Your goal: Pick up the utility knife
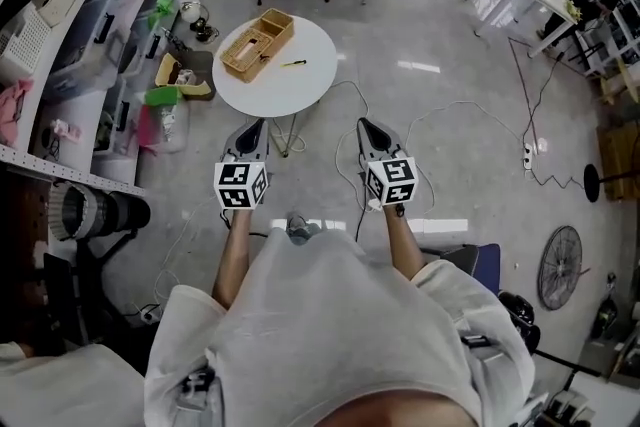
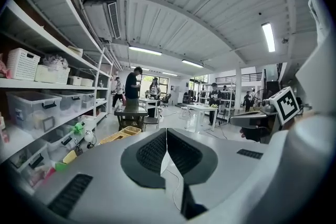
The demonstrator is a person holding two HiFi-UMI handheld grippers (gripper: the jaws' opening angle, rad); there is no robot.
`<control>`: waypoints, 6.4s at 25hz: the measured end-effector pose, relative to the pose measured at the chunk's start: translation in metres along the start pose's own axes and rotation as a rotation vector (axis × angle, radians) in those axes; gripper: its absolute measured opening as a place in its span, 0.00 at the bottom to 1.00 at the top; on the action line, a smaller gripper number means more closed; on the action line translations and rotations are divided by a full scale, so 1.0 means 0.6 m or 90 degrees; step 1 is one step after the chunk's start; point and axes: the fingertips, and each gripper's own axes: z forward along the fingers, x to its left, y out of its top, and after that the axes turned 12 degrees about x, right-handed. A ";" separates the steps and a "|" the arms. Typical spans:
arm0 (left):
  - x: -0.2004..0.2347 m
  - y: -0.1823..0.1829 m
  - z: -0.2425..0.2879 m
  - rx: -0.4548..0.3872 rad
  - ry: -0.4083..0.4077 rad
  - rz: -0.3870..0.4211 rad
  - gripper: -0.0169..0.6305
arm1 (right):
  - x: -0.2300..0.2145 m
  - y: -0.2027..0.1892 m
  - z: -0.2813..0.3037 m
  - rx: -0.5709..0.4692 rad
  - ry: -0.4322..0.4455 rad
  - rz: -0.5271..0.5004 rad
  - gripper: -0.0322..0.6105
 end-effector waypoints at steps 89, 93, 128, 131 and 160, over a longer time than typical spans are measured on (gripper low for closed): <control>0.145 -0.082 0.599 0.380 -0.116 0.262 0.06 | -0.244 -0.068 0.451 0.245 0.085 0.113 0.10; 0.125 -0.108 0.607 0.420 -0.144 0.384 0.06 | -0.243 -0.076 0.449 0.253 0.087 0.117 0.10; 0.101 -0.268 0.686 0.626 -0.287 0.558 0.41 | -0.262 -0.118 0.449 0.287 0.117 0.114 0.10; 0.100 -0.271 0.693 0.633 -0.294 0.554 0.41 | -0.265 -0.121 0.450 0.290 0.119 0.116 0.10; 0.087 -0.281 0.679 0.656 -0.357 0.482 0.15 | -0.263 -0.130 0.456 0.300 0.131 0.120 0.10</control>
